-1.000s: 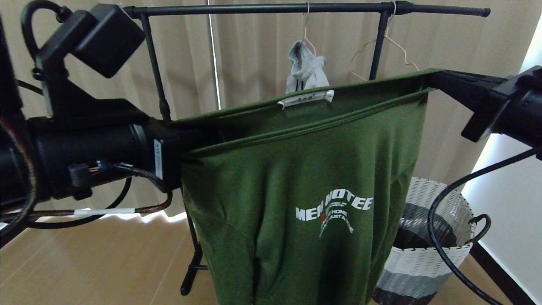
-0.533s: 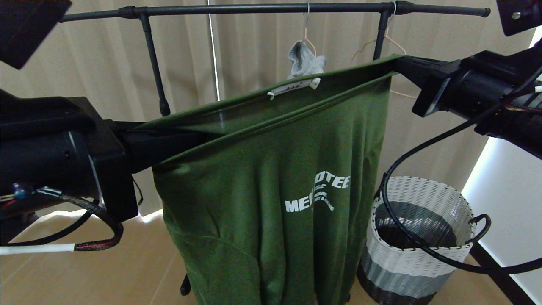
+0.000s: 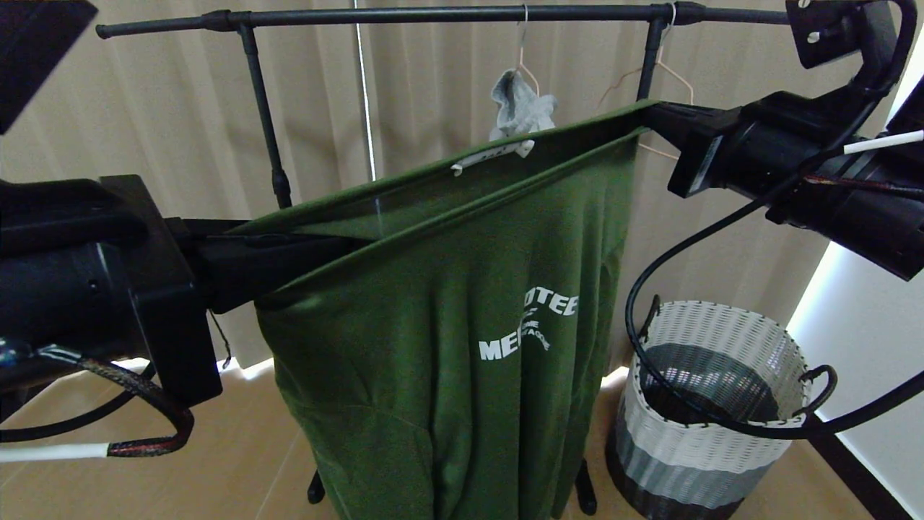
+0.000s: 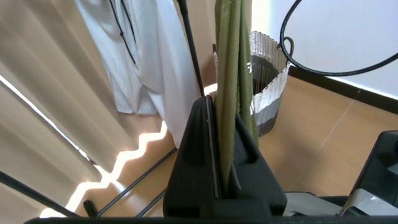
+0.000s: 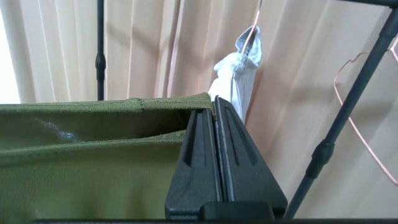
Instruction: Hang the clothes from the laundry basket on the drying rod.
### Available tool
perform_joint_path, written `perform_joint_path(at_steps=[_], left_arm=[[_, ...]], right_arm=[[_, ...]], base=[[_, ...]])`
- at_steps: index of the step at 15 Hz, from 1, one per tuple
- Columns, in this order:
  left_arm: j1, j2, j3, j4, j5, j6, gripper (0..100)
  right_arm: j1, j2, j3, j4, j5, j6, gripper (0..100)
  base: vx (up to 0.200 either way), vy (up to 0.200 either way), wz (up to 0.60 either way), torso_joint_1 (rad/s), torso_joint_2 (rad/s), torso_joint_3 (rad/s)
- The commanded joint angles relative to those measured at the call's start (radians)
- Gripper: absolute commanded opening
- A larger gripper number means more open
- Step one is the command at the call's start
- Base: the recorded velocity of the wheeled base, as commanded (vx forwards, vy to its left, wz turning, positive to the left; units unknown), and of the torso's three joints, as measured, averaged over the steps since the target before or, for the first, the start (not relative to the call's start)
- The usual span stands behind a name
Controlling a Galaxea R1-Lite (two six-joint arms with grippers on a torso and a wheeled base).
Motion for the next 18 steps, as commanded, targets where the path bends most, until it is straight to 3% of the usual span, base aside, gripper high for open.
perform_joint_path(at_steps=[1,7,10,12,15,18], left_arm=[[0.001,0.002,-0.005,-0.002,0.0,0.0,0],[0.026,0.063,-0.077,-0.002,0.008,0.0,0],[0.141,0.175,-0.186,-0.011,0.009,0.024,0],[0.172,0.21,-0.206,-0.026,0.009,0.035,0],[0.182,0.279,-0.21,-0.071,0.012,0.035,0],[0.179,0.327,-0.276,-0.089,0.026,0.03,0]], right_arm=[[0.0,0.0,0.002,0.0,-0.004,-0.002,0],[0.0,-0.041,-0.012,0.02,-0.006,-0.011,0],[0.0,-0.092,-0.004,0.069,-0.007,-0.011,0],[0.0,-0.118,0.022,0.075,-0.006,-0.011,0],[0.0,-0.21,0.172,0.074,-0.006,-0.011,0],[0.002,-0.221,0.217,0.07,-0.006,-0.011,0]], base=[[0.0,0.0,0.0,0.0,0.0,0.0],[0.0,0.0,0.0,0.0,0.0,0.0],[0.0,0.0,0.0,0.0,0.0,0.0],[0.0,0.0,0.0,0.0,0.0,0.0],[0.0,0.0,0.0,0.0,0.0,0.0],[0.0,0.0,0.0,0.0,0.0,0.0]])
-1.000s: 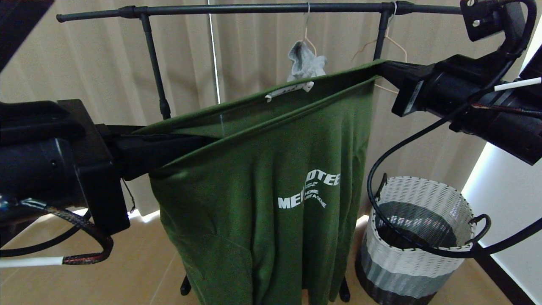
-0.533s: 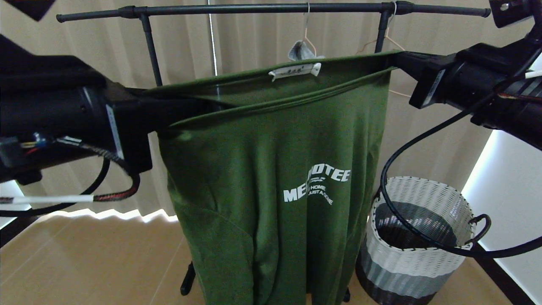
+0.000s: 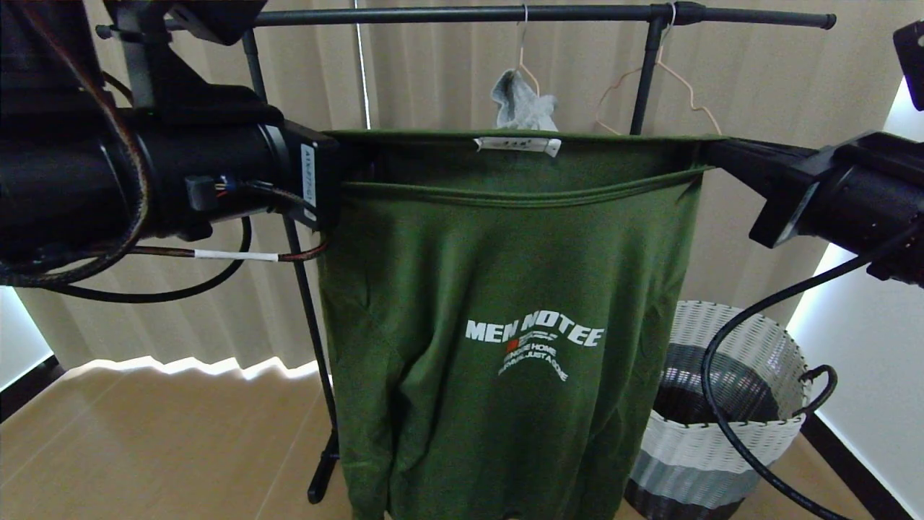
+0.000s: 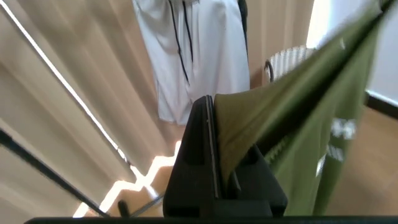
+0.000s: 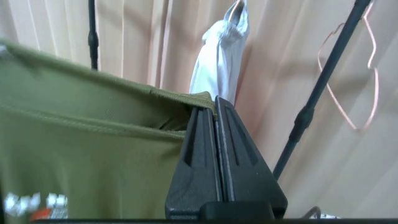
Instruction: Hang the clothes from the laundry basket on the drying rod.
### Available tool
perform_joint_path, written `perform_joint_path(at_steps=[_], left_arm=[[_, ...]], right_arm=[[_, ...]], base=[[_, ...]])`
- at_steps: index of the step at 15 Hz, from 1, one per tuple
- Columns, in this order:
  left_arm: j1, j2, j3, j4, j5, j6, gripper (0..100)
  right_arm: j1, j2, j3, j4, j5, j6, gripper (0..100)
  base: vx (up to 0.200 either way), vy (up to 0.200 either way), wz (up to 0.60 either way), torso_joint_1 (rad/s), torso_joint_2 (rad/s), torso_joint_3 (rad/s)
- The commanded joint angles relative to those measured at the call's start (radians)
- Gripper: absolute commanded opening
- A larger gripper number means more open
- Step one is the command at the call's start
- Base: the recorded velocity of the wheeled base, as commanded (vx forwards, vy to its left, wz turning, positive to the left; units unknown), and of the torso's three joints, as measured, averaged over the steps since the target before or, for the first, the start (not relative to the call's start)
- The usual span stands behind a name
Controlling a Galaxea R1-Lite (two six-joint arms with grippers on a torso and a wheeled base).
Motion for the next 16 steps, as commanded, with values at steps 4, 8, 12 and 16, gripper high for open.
perform_joint_path(at_steps=[4,8,12,16], left_arm=[[-0.017,0.058,-0.036,0.0,0.076,-0.001,0],[-0.04,0.049,-0.024,-0.003,0.076,-0.001,0],[-0.04,0.046,-0.024,-0.004,0.075,-0.001,0],[-0.04,0.038,-0.01,-0.004,0.075,-0.003,0]], right_arm=[[0.001,-0.021,-0.013,-0.009,0.004,0.001,0],[0.003,-0.024,0.002,-0.01,0.005,0.003,0],[0.003,-0.024,0.005,-0.01,0.005,0.003,0],[0.003,-0.025,0.036,-0.01,0.002,0.003,0]], base=[[0.0,0.0,0.0,0.0,0.0,0.0],[0.0,0.0,0.0,0.0,0.0,0.0],[0.0,0.0,0.0,0.0,0.0,0.0],[0.0,0.0,0.0,0.0,0.0,0.0]])
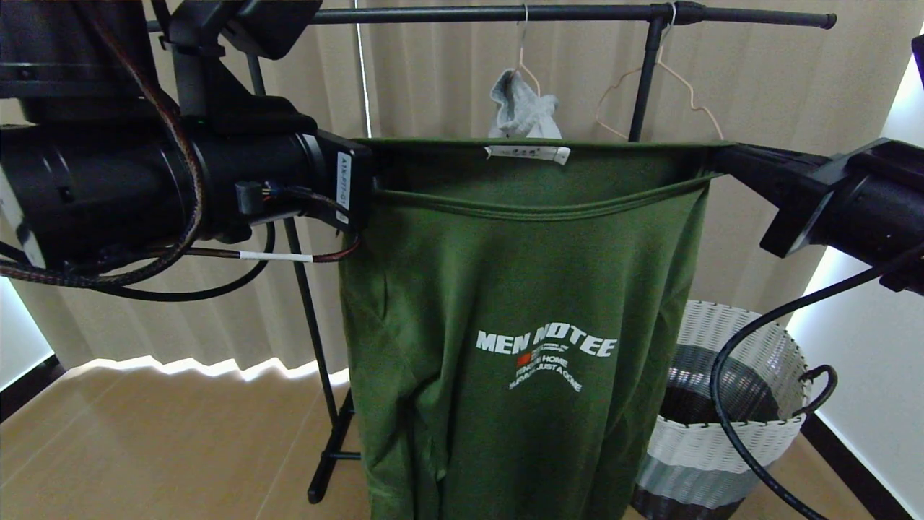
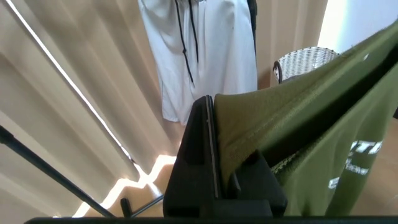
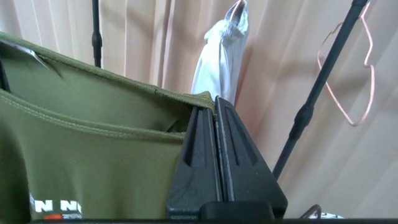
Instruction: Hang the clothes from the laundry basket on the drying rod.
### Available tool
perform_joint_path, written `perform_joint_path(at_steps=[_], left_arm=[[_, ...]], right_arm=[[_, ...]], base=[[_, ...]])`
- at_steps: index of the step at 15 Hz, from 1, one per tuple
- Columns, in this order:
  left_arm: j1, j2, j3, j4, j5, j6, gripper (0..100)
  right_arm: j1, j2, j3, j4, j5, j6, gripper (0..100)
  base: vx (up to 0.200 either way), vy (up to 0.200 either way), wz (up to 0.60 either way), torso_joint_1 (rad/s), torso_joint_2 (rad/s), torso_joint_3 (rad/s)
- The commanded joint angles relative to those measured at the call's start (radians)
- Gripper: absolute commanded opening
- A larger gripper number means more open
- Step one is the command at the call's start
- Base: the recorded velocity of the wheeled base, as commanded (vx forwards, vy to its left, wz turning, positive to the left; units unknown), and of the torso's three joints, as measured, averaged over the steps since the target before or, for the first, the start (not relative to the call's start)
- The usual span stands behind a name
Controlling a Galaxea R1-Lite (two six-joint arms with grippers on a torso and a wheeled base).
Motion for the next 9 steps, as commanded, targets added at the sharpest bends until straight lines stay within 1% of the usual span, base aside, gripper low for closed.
perform_joint_path(at_steps=[1,5,6,9], left_arm=[[0.0,-0.013,0.018,0.0,0.0,0.0,0],[0.001,-0.024,0.032,0.0,0.0,0.0,0],[0.001,-0.024,0.032,0.0,0.0,0.0,0],[0.006,-0.024,0.055,-0.002,0.0,0.005,0]], right_arm=[[0.0,0.0,0.011,-0.001,-0.001,0.0,0],[0.0,0.0,0.018,0.001,0.0,0.0,0],[0.0,0.001,0.032,0.001,0.0,-0.002,100],[0.002,0.0,0.054,-0.001,0.0,0.0,100]], base=[[0.0,0.0,0.0,0.0,0.0,0.0],[0.0,0.0,0.0,0.0,0.0,0.0],[0.0,0.0,0.0,0.0,0.0,0.0],[0.0,0.0,0.0,0.0,0.0,0.0]])
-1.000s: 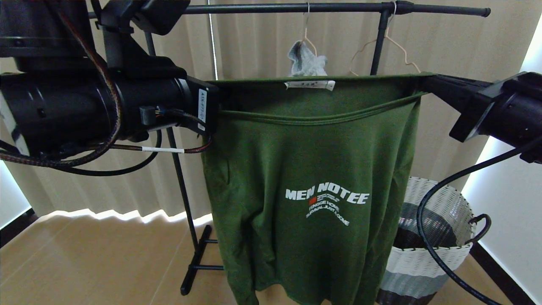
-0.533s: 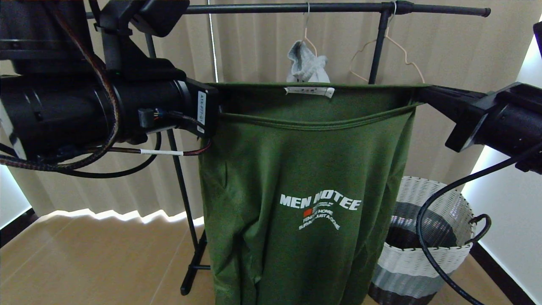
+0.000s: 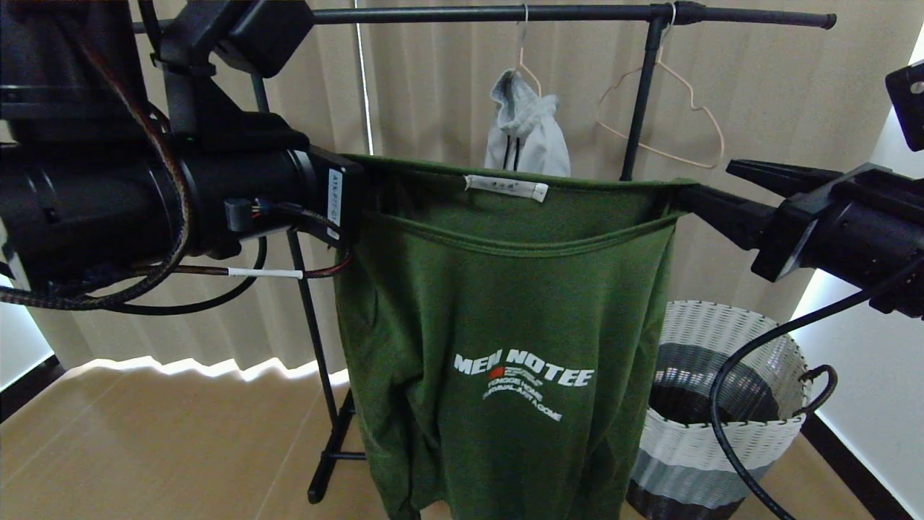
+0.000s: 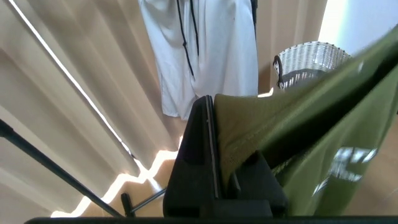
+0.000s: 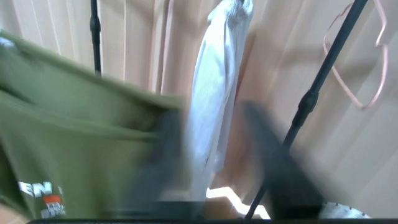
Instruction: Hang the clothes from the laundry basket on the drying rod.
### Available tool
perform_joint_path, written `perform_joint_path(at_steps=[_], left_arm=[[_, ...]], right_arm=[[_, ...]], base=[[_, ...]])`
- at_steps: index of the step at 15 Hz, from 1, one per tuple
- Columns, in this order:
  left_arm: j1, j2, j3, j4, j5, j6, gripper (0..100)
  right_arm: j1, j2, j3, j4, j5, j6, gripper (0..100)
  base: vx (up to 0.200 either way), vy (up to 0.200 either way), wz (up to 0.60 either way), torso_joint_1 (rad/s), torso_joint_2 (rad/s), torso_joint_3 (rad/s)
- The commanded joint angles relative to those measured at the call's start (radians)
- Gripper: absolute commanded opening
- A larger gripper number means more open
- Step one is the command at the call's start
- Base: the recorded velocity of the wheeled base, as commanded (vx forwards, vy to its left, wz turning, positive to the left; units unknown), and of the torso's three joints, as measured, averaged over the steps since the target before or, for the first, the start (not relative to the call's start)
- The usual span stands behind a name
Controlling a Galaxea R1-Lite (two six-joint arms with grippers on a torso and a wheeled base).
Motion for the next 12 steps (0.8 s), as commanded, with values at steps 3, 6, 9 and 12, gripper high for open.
perform_joint_path(at_steps=[3,6,9,12], left_arm=[[0.021,-0.007,0.06,-0.029,0.0,0.007,0],[0.075,-0.007,0.091,-0.053,0.003,0.037,0],[0.096,-0.009,0.117,-0.059,0.003,0.039,0],[0.129,-0.021,0.157,-0.067,0.016,0.068,0]], right_arm=[[0.001,-0.001,0.021,-0.022,0.002,0.007,100],[0.004,0.002,0.047,-0.107,0.01,0.009,100],[0.004,0.0,0.076,-0.176,0.089,0.01,100],[0.004,-0.001,0.093,-0.206,0.099,0.015,100]], base=[[0.0,0.0,0.0,0.0,0.0,0.0],[0.0,0.0,0.0,0.0,0.0,0.0],[0.0,0.0,0.0,0.0,0.0,0.0],[0.0,0.0,0.0,0.0,0.0,0.0]])
